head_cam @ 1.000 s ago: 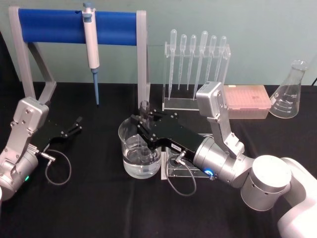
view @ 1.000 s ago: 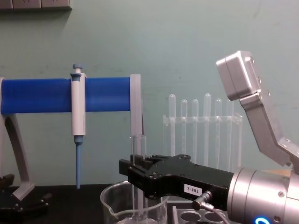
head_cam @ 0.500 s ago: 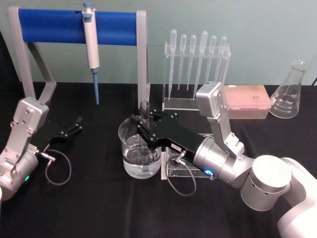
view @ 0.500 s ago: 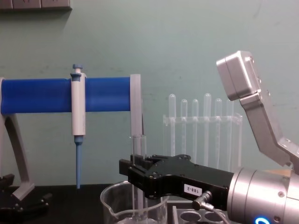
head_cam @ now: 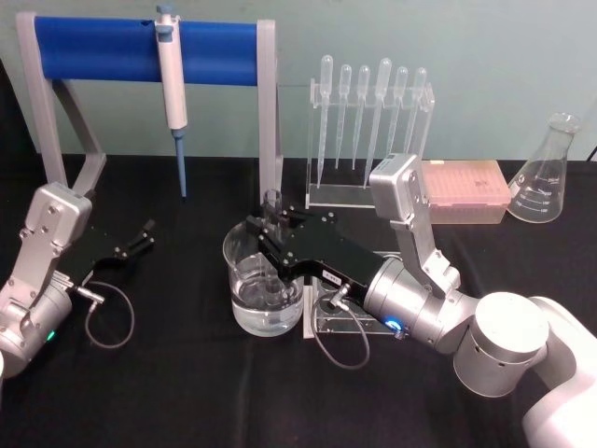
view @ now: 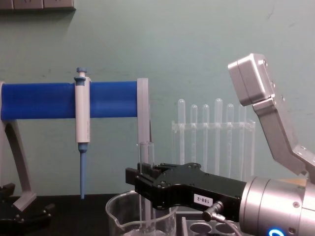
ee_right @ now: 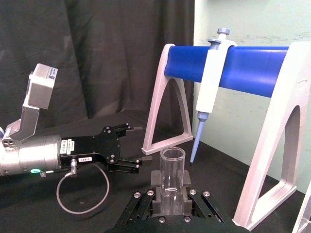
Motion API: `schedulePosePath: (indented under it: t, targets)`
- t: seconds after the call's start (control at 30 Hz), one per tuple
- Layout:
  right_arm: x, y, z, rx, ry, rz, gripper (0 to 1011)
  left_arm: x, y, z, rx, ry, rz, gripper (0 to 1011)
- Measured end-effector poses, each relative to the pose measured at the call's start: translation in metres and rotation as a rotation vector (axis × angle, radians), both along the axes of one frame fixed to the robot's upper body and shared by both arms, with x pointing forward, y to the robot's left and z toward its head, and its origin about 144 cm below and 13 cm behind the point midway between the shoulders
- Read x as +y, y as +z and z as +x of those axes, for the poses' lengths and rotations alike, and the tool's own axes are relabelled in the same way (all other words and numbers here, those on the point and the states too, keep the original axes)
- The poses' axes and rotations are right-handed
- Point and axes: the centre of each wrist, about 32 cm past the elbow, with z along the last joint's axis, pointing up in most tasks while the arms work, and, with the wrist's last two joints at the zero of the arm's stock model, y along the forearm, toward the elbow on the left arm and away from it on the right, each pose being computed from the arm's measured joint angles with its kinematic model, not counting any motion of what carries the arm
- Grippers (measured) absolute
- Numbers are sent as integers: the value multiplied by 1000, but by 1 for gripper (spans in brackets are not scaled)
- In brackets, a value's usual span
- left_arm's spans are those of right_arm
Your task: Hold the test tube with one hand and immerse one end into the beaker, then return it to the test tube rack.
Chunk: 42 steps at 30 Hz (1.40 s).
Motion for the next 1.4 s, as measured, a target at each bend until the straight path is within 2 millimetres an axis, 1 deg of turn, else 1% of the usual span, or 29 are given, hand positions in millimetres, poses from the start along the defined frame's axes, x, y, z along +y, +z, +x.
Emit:
schedulePosePath:
  t: [1.1,1.2,1.33,1.37,1.4]
  targets:
    - [0,1,0,-2,1,0,224,0,0,0,0,0,0,1000]
    - [1,9,-1,-21,6,-1,224,0,0,0,0,0,0,1000]
    - [0,26,-2,-55,9,-4,224,0,0,0,0,0,0,1000]
    - [0,34,-3,-72,9,0,224,0,0,0,0,0,0,1000]
    - [-1,38,-3,-80,9,2,224,0,0,0,0,0,0,1000]
